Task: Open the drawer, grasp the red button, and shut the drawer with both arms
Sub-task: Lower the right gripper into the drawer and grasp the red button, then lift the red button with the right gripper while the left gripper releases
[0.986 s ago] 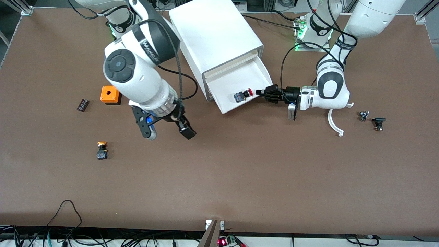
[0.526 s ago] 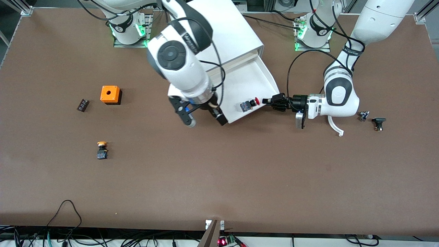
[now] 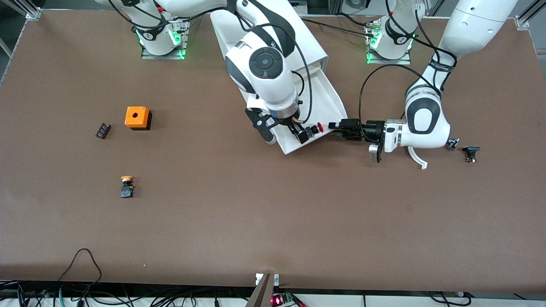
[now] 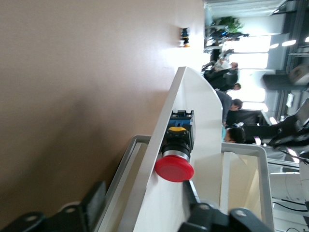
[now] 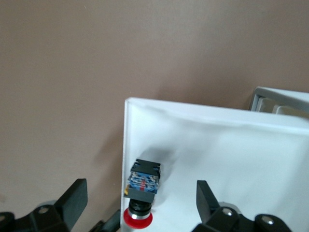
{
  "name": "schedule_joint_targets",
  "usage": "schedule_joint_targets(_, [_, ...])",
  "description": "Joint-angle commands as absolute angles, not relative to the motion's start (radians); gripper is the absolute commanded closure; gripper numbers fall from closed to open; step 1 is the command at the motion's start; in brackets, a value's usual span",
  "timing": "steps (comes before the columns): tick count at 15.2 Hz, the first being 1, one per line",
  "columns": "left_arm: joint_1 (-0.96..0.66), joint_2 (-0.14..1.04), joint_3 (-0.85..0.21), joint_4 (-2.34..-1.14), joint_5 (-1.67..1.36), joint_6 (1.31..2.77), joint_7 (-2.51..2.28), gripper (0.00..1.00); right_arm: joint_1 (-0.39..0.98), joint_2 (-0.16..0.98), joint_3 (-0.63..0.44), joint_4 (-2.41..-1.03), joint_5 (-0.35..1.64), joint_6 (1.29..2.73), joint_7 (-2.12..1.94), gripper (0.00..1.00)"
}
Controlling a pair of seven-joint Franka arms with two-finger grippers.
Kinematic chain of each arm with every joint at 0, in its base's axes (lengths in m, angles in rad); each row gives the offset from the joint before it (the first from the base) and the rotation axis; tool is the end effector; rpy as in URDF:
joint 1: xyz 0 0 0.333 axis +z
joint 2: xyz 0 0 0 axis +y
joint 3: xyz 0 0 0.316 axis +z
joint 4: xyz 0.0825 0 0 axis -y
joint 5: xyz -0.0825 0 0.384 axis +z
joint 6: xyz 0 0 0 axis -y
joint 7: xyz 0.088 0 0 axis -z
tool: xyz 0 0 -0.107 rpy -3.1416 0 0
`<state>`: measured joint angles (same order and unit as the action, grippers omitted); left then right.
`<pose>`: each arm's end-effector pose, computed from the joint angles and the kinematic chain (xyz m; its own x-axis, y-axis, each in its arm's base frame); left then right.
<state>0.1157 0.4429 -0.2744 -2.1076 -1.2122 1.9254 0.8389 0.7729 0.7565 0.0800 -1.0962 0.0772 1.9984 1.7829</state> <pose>0.5253 -0.1509 0.2136 0.9807 -0.1839 -0.0667 -0.0070 -0.3736 0.9276 0.5186 0.5709 0.3871 0.5554 -0.8168 -0.1560 -0.8316 -0.5438 -0.1133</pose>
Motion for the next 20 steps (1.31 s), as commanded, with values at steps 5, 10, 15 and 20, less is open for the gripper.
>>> schedule_joint_targets(5, [0.124, 0.270, -0.291, -1.924, -0.711, 1.872, 0.315, 0.00, 0.838, 0.848, 0.067, -1.055, 0.023, 2.077, 1.896, 0.00])
schedule_joint_targets(10, [0.110, 0.265, -0.319, -1.721, -0.303, 1.744, 0.072, 0.00, 0.838, 0.862, 0.058, -1.054, 0.023, 2.111, 1.904, 0.17])
schedule_joint_targets(15, [0.109, 0.265, -0.336, -1.611, 0.035, 1.706, 0.044, 0.00, 0.838, 0.862, 0.058, -1.037, 0.021, 2.111, 1.898, 0.80])
schedule_joint_targets(20, [0.083, 0.279, -0.330, -1.505, 0.158, 1.666, 0.049, 0.00, 0.833, 0.858, 0.055, -1.020, 0.023, 2.095, 1.885, 1.00])
